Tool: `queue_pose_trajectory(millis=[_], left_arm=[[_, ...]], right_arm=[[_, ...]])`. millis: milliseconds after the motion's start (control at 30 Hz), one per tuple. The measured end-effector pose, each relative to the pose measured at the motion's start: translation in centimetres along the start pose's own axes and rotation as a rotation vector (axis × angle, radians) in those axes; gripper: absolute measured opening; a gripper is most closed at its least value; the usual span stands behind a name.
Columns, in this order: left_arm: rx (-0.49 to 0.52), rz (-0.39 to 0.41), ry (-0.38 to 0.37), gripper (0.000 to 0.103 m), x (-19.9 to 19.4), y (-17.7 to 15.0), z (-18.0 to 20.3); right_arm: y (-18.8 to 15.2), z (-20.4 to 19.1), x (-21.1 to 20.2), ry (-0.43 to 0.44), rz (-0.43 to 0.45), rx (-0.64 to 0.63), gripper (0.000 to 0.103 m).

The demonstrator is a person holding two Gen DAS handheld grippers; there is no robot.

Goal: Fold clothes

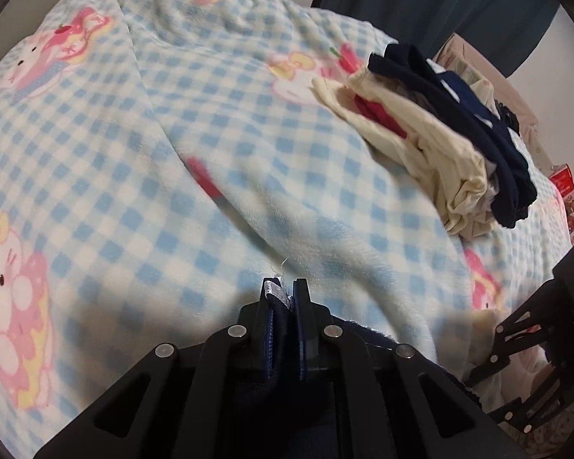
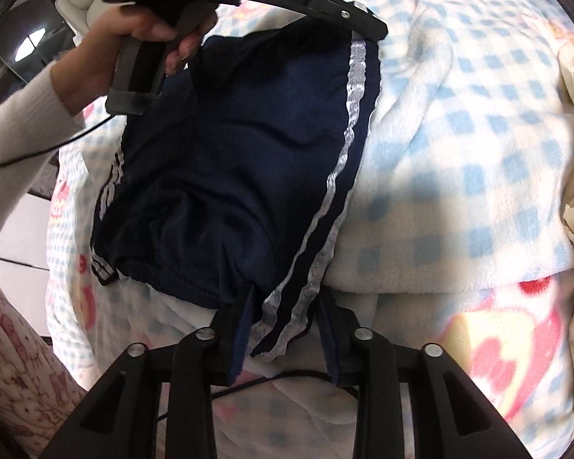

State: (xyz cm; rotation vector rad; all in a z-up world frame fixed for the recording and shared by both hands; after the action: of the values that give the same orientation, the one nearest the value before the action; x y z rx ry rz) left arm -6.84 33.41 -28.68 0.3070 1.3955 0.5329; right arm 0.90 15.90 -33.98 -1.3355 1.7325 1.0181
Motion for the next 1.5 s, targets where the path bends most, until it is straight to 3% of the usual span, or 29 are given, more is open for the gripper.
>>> queue_pose_trajectory(millis=[133,233,367,433,500,633,767,933,1133,1200,1267,1333,1367,1400,1433,1500], left_arm=[[-0.012,0.026,-0.002,0.007,-1.1,0.1,-0.1],[-0.032,0.040,-0.002,0.007,-1.6,-0.1,-0.5],[-0.061,0.056,0.040,0.007,-4.0,-1.3,-1.2],[-0.068,0.063,0.074,0.007,-6.2,-2.6,-1.7],[-0.086,0.074,0.117,0.007,-9.0,-4.6,-2.4],[-0.185,0.109,0.211,0.007,-14.4,-10.5,-4.8],[-0.290,0.125,0.291,0.008,-18.0,-17.4,-6.5],[-0.378,0.120,0.348,0.008,-19.1,-24.2,-8.0],[-0.344,0.055,0.460,0.011,-18.4,-26.9,-9.8],[-0.333,0.007,0.484,0.012,-17.9,-27.7,-10.2],[-0.324,-0.034,0.509,0.019,-17.7,-28.5,-10.5],[-0.318,-0.033,0.549,0.025,-18.4,-29.1,-10.5],[-0.326,-0.019,0.564,0.034,-19.0,-29.3,-10.6],[-0.334,-0.002,0.585,0.041,-19.8,-29.3,-10.7],[-0.340,0.018,0.612,0.056,-20.6,-29.3,-10.7],[-0.348,0.056,0.668,0.064,-22.4,-29.3,-10.8]], right_arm=[[0.4,-2.3,-0.1,0.023,0.006,-0.070,0.035],[1.0,-3.4,-0.3,-0.002,0.031,-0.124,0.005],[3.2,-3.2,-1.4,-0.015,0.080,-0.189,0.004],[1.6,-4.6,-2.4,-0.036,0.076,-0.265,0.004],[0.9,-5.0,-3.4,-0.013,0.072,-0.334,0.003],[1.9,-10.7,-3.1,0.070,0.048,-0.523,0.003],[-0.9,-13.7,-2.4,0.133,-0.013,-0.705,0.003],[-3.4,-17.5,-1.3,0.147,-0.070,-0.814,0.003],[-6.2,-21.0,5.0,0.102,-0.065,-0.841,0.003],[-7.3,-21.0,5.8,0.096,-0.083,-0.833,0.007],[-7.6,-20.9,5.7,0.113,-0.103,-0.811,0.009],[-8.0,-21.1,5.4,0.140,-0.102,-0.801,0.024],[-8.1,-21.5,4.9,0.172,-0.089,-0.807,0.036],[-8.1,-21.8,4.2,0.203,-0.076,-0.811,0.042],[-8.0,-21.9,3.1,0.235,-0.058,-0.810,0.053],[-7.5,-21.8,0.7,0.294,-0.011,-0.796,0.058]])
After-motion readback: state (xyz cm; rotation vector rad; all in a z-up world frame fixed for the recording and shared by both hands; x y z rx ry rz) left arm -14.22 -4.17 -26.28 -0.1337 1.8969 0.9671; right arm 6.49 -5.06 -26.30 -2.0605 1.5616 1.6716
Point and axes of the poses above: each gripper's, at about its wrist camera, not at the fingertips, and x roughly the way its jaws point, z to its right, y to its top, the point moved 8 cm from there along x, roughly the way its jaws point, and after that the axes turned 7 degrees about x, right-handed, at the moved point
